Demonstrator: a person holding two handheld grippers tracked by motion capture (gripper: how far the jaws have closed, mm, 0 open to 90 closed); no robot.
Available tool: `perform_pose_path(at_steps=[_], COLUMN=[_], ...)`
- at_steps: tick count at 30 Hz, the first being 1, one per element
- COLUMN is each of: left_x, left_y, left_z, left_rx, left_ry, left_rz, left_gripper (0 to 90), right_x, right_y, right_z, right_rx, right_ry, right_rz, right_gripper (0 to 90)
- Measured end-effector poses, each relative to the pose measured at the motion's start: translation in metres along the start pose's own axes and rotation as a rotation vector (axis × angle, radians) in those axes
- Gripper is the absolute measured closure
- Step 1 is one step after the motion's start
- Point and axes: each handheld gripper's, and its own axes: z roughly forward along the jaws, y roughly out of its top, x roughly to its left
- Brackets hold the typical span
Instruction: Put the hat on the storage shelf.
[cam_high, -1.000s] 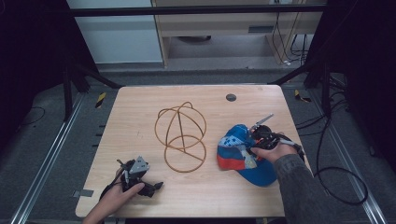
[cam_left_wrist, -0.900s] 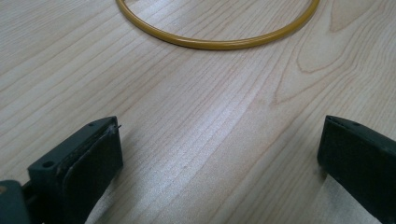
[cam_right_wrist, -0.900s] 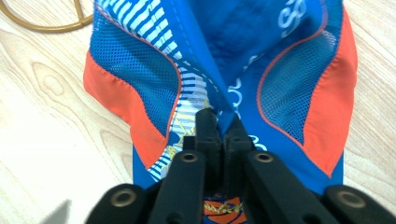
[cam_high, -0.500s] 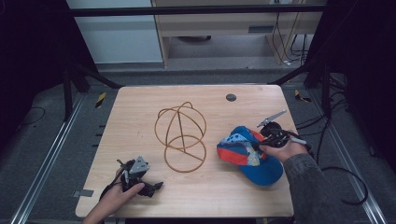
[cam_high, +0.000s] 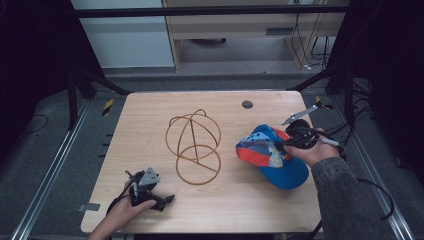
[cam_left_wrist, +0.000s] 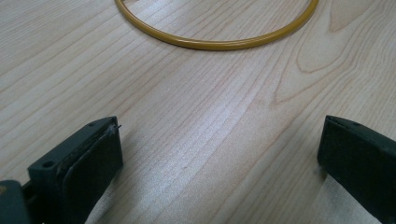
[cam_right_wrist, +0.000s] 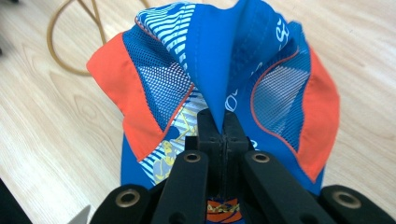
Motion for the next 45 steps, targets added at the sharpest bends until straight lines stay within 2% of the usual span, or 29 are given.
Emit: perform_pose_path(at_steps=[7,13,21,26,27,33,36,38,40,45], left_x=[0.0,0.0,0.0,0.0,0.0,0.0,0.0,0.0,0.0,0.0], left_y=[0.0,0.0,0.0,0.0,0.0,0.0,0.0,0.0,0.0,0.0], left_z=[0.0,0.0,0.0,0.0,0.0,0.0,0.0,0.0,0.0,0.0], left_rx=[0.0,0.0,0.0,-0.001,0.0,0.0,0.0,0.0,0.002,0.002], left_ry=[0.0,0.0,-0.001,0.0,0.0,0.0,0.0,0.0,-0.001,-0.001], left_rz=[0.002,0.002,0.002,0.002,0.002,0.002,0.001,0.002,0.002,0.001], left_gripper=[0.0,0.0,0.0,0.0,0.0,0.0,0.0,0.0,0.0,0.0], right_x=[-0.001,-0.004,-0.002,0.003,0.006,0.021,0.023,0.024,0.029,0.038], right_y=[0.006,0.01,0.018,0.021,0.023,0.034,0.041,0.043,0.05,0.064], right_z=[-0.014,-0.024,-0.036,-0.042,-0.044,-0.057,-0.064,-0.068,-0.08,-0.097], right_rx=[-0.033,-0.03,-0.057,-0.101,-0.131,-0.15,-0.172,-0.178,-0.203,-0.227], right_ry=[-0.018,-0.033,-0.037,-0.032,-0.025,-0.033,-0.043,-0.048,-0.057,-0.065], right_rz=[0.011,0.009,-0.015,-0.024,-0.028,-0.067,-0.092,-0.091,-0.109,-0.137], right_gripper=[89.9,90.0,90.0,90.0,90.0,90.0,89.9,89.9,90.0,90.0])
